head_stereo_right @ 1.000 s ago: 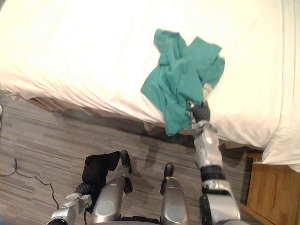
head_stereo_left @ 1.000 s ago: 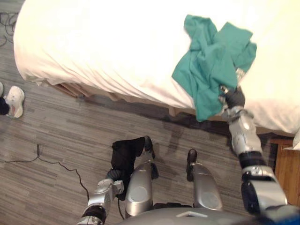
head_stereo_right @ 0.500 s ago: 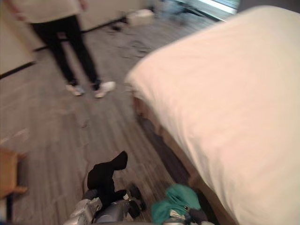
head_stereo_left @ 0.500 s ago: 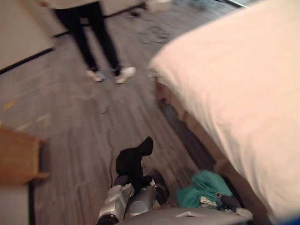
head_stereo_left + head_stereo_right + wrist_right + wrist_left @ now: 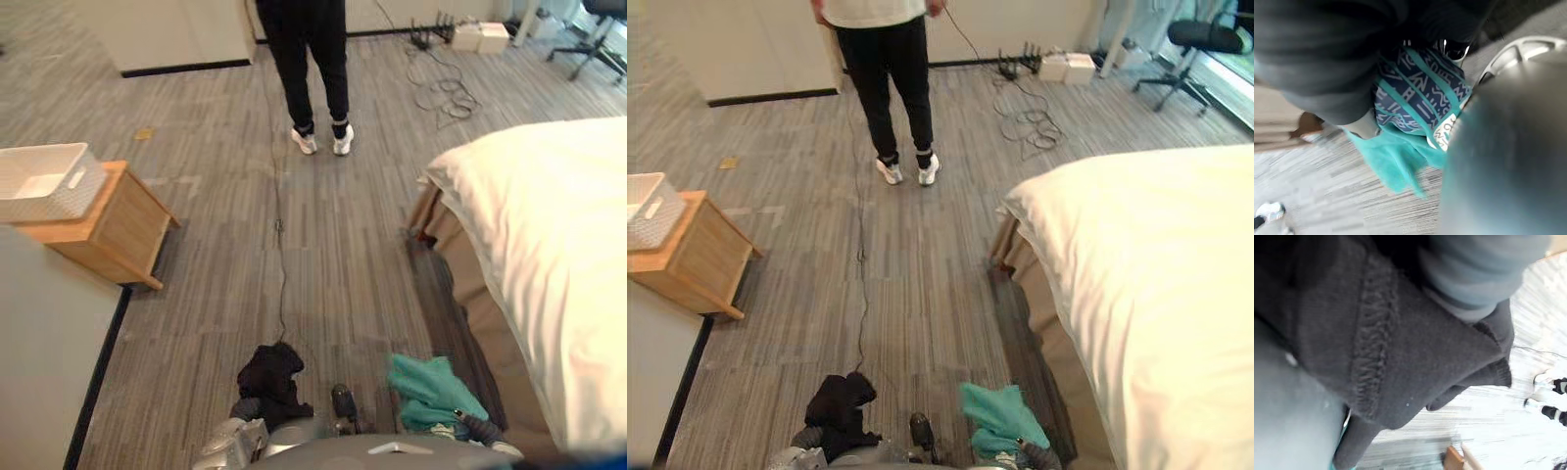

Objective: Tidy the bed and pick cloth on bed and put in laundry

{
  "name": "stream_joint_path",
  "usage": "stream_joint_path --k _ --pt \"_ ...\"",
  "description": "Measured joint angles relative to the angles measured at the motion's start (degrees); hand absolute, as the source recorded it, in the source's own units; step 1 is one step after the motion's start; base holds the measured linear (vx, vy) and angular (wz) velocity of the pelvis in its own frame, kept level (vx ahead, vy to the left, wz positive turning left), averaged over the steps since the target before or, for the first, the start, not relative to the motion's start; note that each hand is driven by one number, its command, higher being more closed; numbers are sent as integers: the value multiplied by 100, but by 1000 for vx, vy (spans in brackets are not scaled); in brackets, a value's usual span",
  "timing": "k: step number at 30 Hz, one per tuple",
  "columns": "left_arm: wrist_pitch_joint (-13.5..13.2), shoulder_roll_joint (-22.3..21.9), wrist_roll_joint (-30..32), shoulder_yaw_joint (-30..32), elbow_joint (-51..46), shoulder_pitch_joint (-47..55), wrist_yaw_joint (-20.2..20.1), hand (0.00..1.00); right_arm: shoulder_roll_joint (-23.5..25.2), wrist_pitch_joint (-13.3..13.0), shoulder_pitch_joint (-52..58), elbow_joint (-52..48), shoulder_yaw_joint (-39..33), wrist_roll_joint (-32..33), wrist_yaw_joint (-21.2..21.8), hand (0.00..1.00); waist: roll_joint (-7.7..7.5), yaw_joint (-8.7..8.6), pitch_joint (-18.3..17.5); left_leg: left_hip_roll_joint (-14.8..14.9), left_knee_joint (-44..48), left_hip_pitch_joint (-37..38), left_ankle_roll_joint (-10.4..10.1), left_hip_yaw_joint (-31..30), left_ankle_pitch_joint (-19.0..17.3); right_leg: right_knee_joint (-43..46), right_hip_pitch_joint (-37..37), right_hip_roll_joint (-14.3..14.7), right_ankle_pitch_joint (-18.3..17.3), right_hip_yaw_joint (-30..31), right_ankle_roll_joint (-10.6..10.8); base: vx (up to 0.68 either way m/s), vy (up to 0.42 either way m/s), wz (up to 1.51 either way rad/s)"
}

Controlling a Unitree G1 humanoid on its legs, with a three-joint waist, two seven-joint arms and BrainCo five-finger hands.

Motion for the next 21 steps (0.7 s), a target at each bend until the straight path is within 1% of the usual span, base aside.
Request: stream_joint_path --k 1,2,3,4,6,7,8,9,15,19,21 --pt "42 46 44 -82 1 -32 -5 100 2 -18 -1 -11 29 1 23 100 17 5 10 18 -1 -13 -13 -116 9 15 -178 174 -168 384 129 -84 18 105" --pt "122 104 84 -203 26 -93 -12 100 5 -55 -1 -4 55 9 59 100 0 10 17 48 -3 -25 12 -291 -11 -84 -446 504 -448 991 253 -160 -17 97" --pt "170 130 158 -226 112 -143 -30 100 4 -92 21 20 59 45 95 100 5 20 38 60 -4 -24 -3 -378 -45 -351 -618 777 -596 1391 240 -150 -23 92" --pt "191 136 176 -226 168 -180 -38 100 7 -98 47 33 71 72 109 100 3 24 36 64 -4 -5 -8 -392 -77 -521 -685 903 -619 1578 225 -141 -7 79" --pt "221 51 229 -159 181 -230 -68 100 30 -139 158 34 172 264 150 100 11 2 23 90 -3 0 -6 -403 -108 -1115 -1025 1436 -673 2601 231 -138 19 57" --pt "228 39 245 -136 182 -226 -68 100 38 -138 181 35 172 328 148 100 11 1 22 90 -3 -3 -7 -405 -108 -1231 -1089 1534 -670 2832 227 -155 16 33" --pt "260 -6 274 19 191 -198 -68 100 44 -128 232 29 164 425 144 100 55 -3 46 89 -3 9 1 -396 -114 -1489 -1149 1679 -627 3165 158 -82 5 14" --pt "189 -333 195 740 116 77 -114 100 293 116 684 -391 520 896 105 100 -193 215 -396 -8 -7 470 -177 384 -403 -2336 -502 1452 -283 3034 -2 -49 2 9" --pt "190 -334 198 751 116 77 -119 100 293 121 683 -392 519 900 105 100 -205 217 -389 -8 -7 456 -179 384 -409 -2341 -513 1452 -285 3033 -3 0 0 0" --pt "210 -401 242 971 108 109 -127 100 293 230 664 -406 518 967 98 100 -234 222 -421 -10 -2 362 -164 410 -451 -2346 -600 1433 -351 3006 -4 8 3 -1" --pt "248 -407 300 967 -43 165 -132 100 310 308 652 -466 519 971 64 100 -262 236 -470 -31 5 246 -143 452 -519 -2257 -775 1377 -443 2989 -22 87 34 -11"
